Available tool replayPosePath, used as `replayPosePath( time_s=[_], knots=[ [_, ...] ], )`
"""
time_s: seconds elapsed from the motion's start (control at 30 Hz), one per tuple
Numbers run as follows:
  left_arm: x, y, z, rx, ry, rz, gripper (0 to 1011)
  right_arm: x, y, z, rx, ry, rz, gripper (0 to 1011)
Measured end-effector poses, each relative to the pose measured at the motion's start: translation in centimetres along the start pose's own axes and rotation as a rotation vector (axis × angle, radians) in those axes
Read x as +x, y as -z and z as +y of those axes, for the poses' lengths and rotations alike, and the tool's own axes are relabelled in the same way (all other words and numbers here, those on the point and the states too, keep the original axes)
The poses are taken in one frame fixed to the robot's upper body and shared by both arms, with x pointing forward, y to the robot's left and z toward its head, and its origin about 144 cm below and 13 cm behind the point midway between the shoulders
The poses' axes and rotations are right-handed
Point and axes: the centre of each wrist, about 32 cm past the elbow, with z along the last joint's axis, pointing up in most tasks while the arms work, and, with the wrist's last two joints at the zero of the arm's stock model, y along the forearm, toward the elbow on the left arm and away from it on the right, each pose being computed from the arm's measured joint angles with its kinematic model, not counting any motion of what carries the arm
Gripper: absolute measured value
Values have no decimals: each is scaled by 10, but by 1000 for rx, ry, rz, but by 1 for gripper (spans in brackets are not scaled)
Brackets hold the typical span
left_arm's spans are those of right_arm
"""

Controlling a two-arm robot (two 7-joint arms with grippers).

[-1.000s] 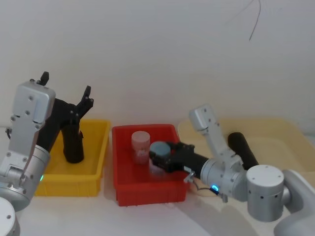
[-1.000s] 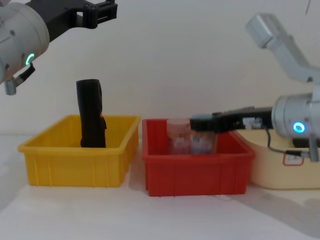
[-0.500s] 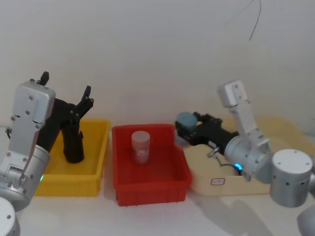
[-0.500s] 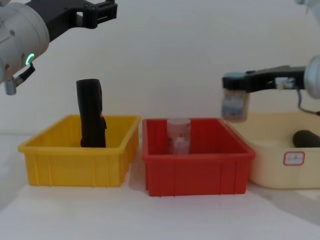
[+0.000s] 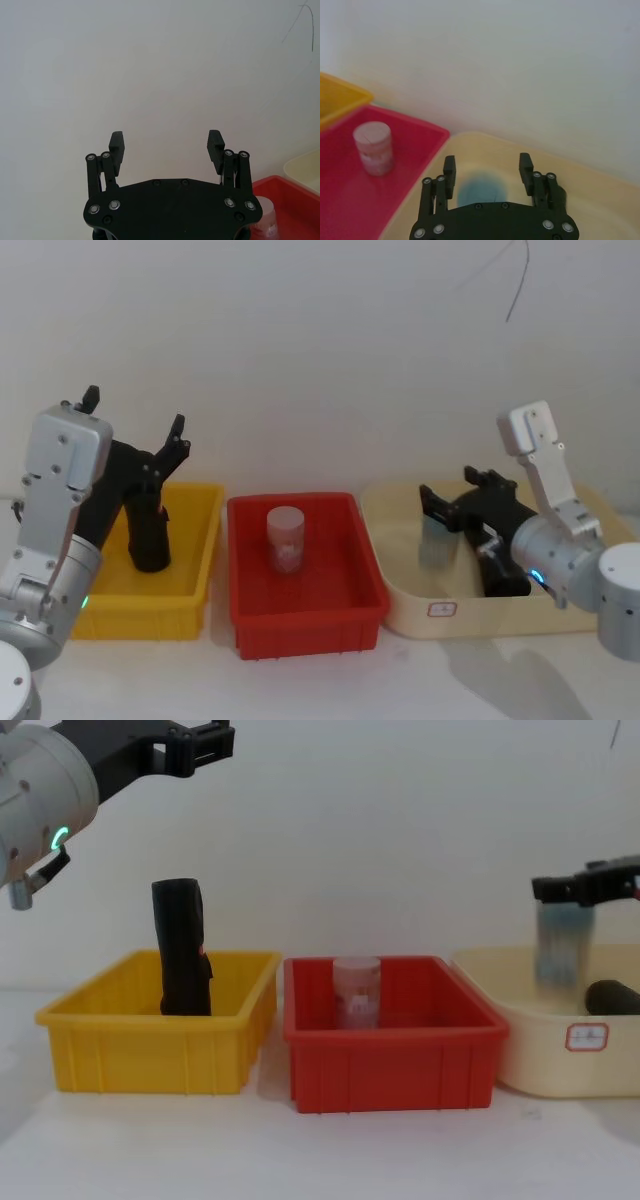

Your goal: Pick up the garbage bag with the one hand and transfer it to the other hand.

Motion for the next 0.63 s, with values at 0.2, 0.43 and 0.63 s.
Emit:
replayPosePath(
  time_s=[0.2,0.43,0.63],
  knots=[
    [0,0,0,0,0,0,1001,7,9,-4,-41,28,-6,912],
    [0,0,0,0,0,0,1001,9,17,-13,-56,47,-5,1000],
    [0,0,0,0,0,0,1000,8,21,-22,-52,56,0,1000]
  ],
)
